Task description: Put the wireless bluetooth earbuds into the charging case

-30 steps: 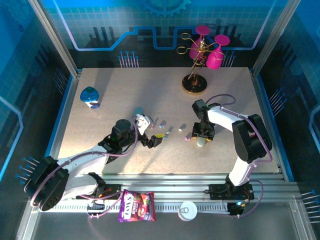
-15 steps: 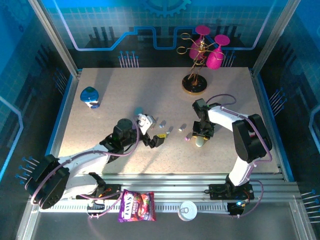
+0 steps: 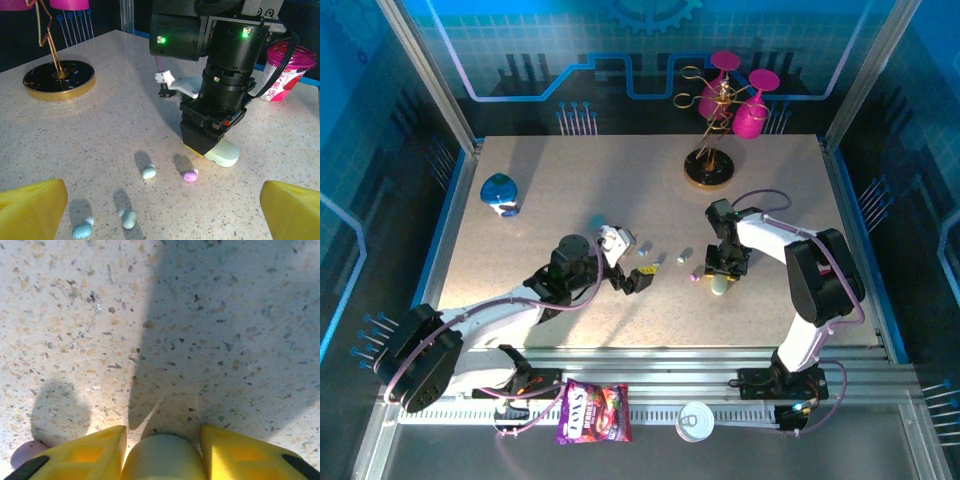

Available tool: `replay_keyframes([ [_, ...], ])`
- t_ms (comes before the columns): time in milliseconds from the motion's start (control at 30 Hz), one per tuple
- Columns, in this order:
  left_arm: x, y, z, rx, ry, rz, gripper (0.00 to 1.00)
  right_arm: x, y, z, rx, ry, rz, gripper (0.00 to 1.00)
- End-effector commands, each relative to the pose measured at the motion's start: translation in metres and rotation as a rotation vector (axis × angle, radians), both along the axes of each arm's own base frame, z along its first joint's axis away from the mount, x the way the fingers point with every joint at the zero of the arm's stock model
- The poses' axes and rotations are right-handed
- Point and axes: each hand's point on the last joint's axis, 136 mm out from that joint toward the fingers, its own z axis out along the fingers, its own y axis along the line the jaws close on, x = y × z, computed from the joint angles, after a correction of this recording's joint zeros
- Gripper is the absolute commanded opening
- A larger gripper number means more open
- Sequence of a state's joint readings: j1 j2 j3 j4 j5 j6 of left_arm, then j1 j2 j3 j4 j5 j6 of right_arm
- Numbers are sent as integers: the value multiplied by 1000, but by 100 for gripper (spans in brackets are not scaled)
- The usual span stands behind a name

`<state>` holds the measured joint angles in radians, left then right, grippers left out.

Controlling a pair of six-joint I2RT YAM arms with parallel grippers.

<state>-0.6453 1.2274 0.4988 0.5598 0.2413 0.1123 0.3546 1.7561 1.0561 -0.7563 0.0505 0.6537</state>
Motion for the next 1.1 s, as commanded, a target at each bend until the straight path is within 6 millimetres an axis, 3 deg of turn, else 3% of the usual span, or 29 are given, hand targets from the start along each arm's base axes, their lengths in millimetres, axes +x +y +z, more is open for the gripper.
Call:
replay_keyframes([
  [0,-2,-11,17,-12,-67,-31,99,-5,-2,15,13,-7,-13,38],
  [367,-12,-56,11,-72,-192,70,99,-7,16,60,218,-129,-149,39],
  [500,-12,-79,2,-80,-265,99,98,-11,25,67,312,-145,-217,39],
  [633,-27,-111,-12,-54,-429,43,89,-14,30,71,375,-150,-281,39],
  [700,-32,-125,-20,-19,-469,4,88,-12,32,77,402,-166,-305,39],
  [733,-33,-130,-24,-9,-476,1,88,-20,30,69,401,-146,-321,39],
  [867,-29,-136,-32,8,-475,9,86,-24,33,70,445,-146,-356,39],
  [1067,-25,-141,-39,32,-490,10,73,-25,40,73,519,-145,-396,39],
])
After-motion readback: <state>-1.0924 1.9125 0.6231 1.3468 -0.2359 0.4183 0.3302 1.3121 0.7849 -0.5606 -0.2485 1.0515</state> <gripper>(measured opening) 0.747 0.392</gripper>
